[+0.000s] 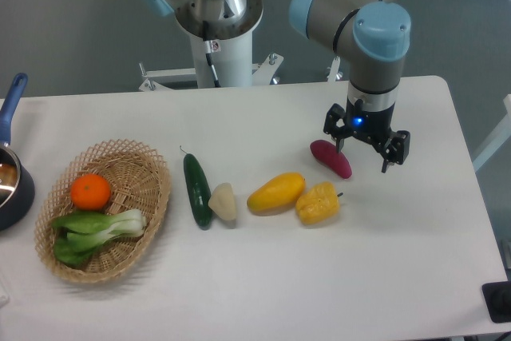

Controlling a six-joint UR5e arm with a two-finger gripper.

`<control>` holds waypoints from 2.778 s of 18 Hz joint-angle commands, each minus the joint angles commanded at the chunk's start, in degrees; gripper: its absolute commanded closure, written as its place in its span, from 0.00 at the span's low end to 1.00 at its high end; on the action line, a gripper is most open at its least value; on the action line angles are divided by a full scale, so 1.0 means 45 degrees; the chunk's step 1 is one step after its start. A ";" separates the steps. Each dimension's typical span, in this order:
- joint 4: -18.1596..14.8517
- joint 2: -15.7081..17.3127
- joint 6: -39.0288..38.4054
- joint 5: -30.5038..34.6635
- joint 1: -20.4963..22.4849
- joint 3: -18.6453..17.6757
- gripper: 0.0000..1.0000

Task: Pick up the mango from the table
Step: 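Move the open gripper over the yellow mango, then lower the gripper around the yellow mango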

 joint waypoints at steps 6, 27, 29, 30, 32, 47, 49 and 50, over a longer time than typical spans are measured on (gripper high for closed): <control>0.0097 0.0039 -0.0176 -0.0117 -0.0702 -0.0273 0.00; 0.1269 0.0039 -0.0547 -0.1524 -0.2715 -0.2656 0.00; 0.1289 -0.0019 -0.0586 -0.0844 -0.2715 -0.2656 0.00; 0.1308 -0.0077 -0.0605 -0.0569 -0.2715 -0.2637 0.00; 0.1308 -0.0486 -0.0605 -0.0527 -0.2715 -0.2520 0.00; 0.1445 -0.1269 -0.1093 -0.0371 -0.2754 -0.2246 0.00; 0.1445 -0.1328 -0.1210 -0.0352 -0.2754 -0.2226 0.00; 0.1484 -0.1367 -0.1230 -0.0332 -0.2754 -0.2227 0.00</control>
